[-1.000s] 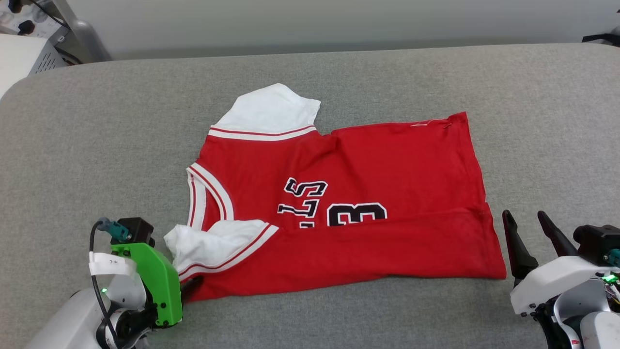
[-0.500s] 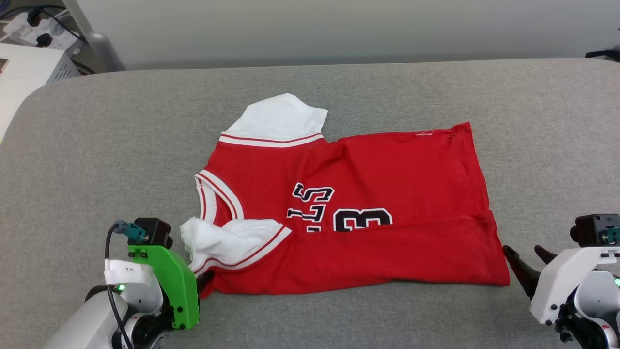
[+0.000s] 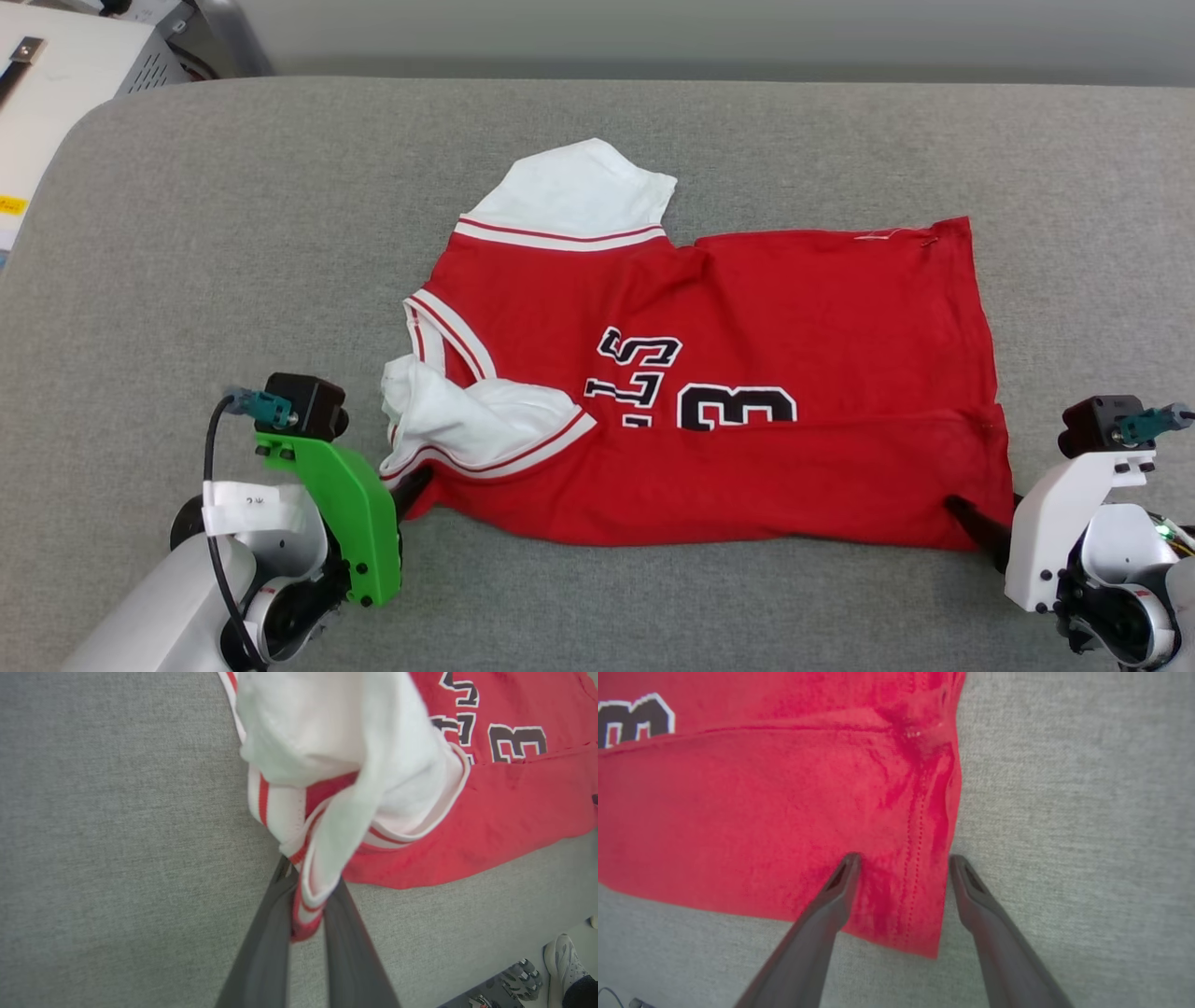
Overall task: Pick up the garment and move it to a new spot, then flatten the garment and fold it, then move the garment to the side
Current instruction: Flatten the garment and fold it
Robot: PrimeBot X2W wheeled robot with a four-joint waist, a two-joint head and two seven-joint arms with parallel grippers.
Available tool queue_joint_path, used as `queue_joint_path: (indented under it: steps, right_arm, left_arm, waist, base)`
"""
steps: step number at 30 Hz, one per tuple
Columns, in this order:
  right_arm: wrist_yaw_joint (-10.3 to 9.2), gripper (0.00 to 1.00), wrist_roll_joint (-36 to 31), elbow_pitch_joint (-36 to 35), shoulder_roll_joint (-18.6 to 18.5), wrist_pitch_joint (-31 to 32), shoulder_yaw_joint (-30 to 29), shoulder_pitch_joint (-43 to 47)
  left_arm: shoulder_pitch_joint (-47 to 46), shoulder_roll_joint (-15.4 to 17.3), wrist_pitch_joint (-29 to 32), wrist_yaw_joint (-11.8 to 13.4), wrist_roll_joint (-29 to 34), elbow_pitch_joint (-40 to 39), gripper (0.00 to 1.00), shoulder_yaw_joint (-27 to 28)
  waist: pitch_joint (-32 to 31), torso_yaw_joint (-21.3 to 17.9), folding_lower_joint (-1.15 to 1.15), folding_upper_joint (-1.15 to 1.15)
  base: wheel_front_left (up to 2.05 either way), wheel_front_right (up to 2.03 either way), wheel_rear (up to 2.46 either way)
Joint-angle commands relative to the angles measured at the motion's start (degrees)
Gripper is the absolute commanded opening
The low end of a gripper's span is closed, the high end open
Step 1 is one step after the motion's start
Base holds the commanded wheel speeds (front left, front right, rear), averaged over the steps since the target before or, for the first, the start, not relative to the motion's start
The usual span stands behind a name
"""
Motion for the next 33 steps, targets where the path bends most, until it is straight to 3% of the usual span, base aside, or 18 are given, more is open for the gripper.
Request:
queue_joint_path:
  steps: [1, 2, 3, 4, 20, 28, 33]
  right_arm:
    - [-0.46, 1.00, 1.00, 1.72, 0.79, 1.03, 1.46, 0.09]
    - [-0.46, 0.52, 1.35, 2.39, 0.93, 1.58, 2.15, 0.22]
    - [-0.46, 0.30, 1.63, 2.80, 1.01, 1.95, 2.67, 0.31]
    - [-0.46, 0.00, 2.25, 3.09, 1.25, 2.12, 3.06, 0.32]
    - [-0.46, 0.00, 1.70, -4.51, -0.97, 1.32, 1.41, 2.36]
    - [-0.46, 0.00, 1.32, -9.95, 0.42, 4.10, -1.10, 9.89]
    - [-0.46, 0.00, 0.59, -11.60, 2.14, 4.59, -3.39, 14.02]
  left_arm:
    - [-0.52, -0.15, -0.56, 0.16, 0.92, -0.16, 0.00, -0.07]
    - [-0.47, -0.19, -0.78, 0.10, 0.88, -0.04, 0.00, -0.01]
    - [-0.41, -0.23, -0.93, 0.06, 0.83, 0.07, 0.00, 0.04]
    - [-0.33, -0.25, -1.14, 0.03, 0.79, 0.20, 0.00, 0.08]
    - [6.57, 2.26, -4.07, 1.80, 0.68, -3.07, 0.00, 0.67]
    - [14.19, 5.04, -3.56, 5.01, -1.05, -7.42, 0.00, 1.10]
    - [17.95, 4.94, -3.39, 5.86, -2.76, -7.64, 0.00, 0.79]
  waist:
    - [0.71, 0.55, 0.00, 0.00]
    - [0.84, 0.55, 0.00, 0.00]
    - [0.86, 0.50, 0.00, 0.00]
    - [0.82, 0.41, 0.00, 0.00]
    - [-9.14, -0.56, 0.00, 0.00]
    - [-13.43, -0.43, 0.00, 0.00]
    - [-13.58, -0.63, 0.00, 0.00]
  base:
    - [0.00, 0.00, 0.00]
    - [0.00, 0.00, 0.00]
    - [0.00, 0.00, 0.00]
    - [0.00, 0.00, 0.00]
    - [0.00, 0.00, 0.00]
    - [0.00, 0.00, 0.00]
    - [0.00, 0.00, 0.00]
